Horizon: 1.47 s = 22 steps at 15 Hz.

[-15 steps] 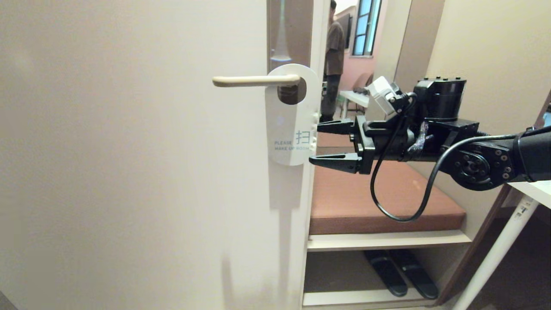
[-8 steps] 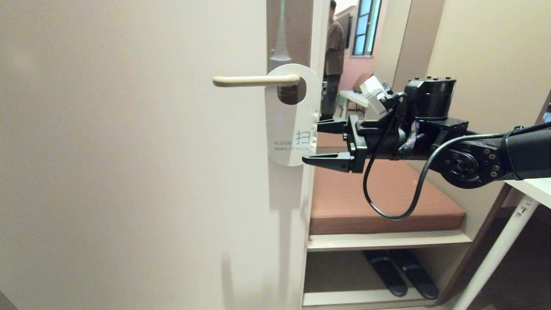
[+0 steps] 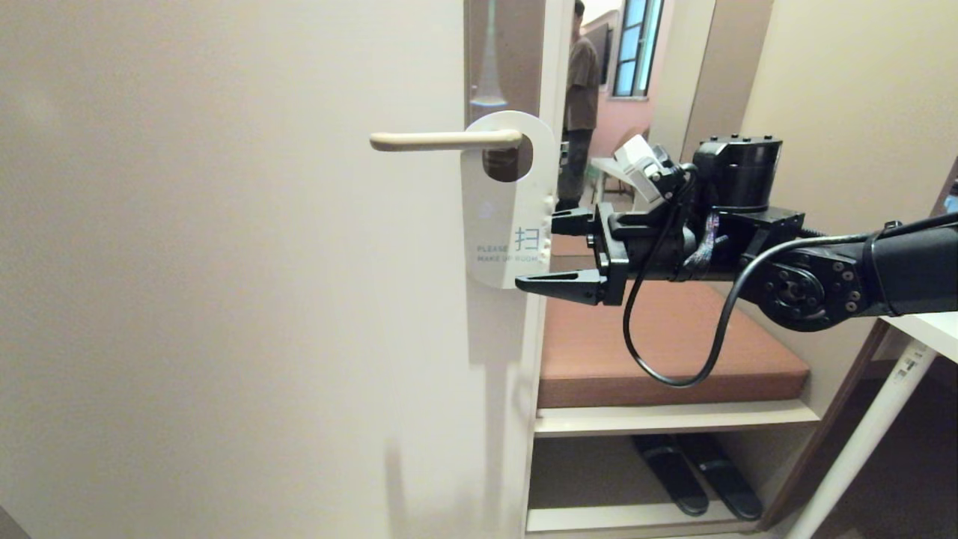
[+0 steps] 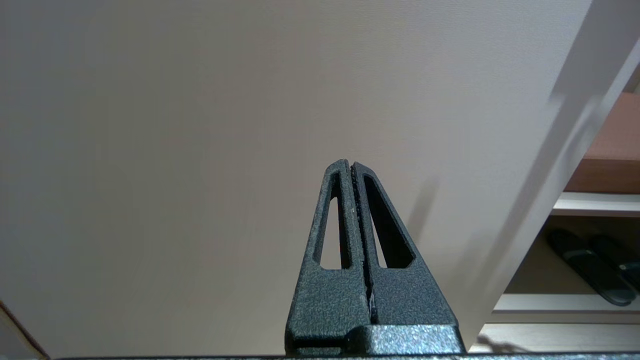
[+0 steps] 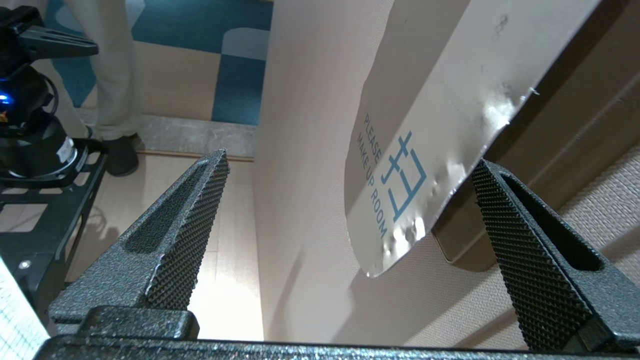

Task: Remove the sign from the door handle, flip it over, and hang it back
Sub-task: Take down the sign

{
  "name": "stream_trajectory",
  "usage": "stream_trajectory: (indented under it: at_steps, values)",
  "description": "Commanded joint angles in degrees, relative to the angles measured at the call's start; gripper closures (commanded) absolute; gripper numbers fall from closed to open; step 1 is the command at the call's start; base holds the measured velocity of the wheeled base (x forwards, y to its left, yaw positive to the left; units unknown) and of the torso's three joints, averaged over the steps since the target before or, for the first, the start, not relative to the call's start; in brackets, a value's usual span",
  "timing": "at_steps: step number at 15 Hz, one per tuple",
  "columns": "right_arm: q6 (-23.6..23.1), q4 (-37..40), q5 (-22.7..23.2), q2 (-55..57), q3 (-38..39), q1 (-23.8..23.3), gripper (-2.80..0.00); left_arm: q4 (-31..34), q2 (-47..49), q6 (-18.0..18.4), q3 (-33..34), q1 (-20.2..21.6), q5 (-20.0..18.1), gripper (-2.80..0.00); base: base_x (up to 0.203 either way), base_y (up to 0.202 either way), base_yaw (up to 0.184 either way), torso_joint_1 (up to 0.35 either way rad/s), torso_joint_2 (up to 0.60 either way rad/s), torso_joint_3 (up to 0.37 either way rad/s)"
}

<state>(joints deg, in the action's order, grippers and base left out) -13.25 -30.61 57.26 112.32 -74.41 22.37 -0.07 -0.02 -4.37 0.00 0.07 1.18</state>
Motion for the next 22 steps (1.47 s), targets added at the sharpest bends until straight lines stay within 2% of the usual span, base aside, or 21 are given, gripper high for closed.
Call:
stream_trajectory:
  at_steps: [1,8,22]
  values:
    - [-0.04,-0.18,-0.32,0.0,-0.19,0.63,-2.8,-0.01,0.02,-0.02,0.0,0.01,0.05,0.0,0.0,0.0,0.0,0.0,0.0,0.0]
    - [0.07,-0.24,-2.32,1.14,-1.79,1.23,-2.8,-0.01,0.02,-0.02,0.0,0.01,0.05,0.0,0.0,0.0,0.0,0.0,0.0,0.0]
    - [0.07,-0.24,-2.76,2.55,-4.25,2.16,-2.8,-0.01,0.02,-0.02,0.0,0.01,0.05,0.0,0.0,0.0,0.0,0.0,0.0,0.0]
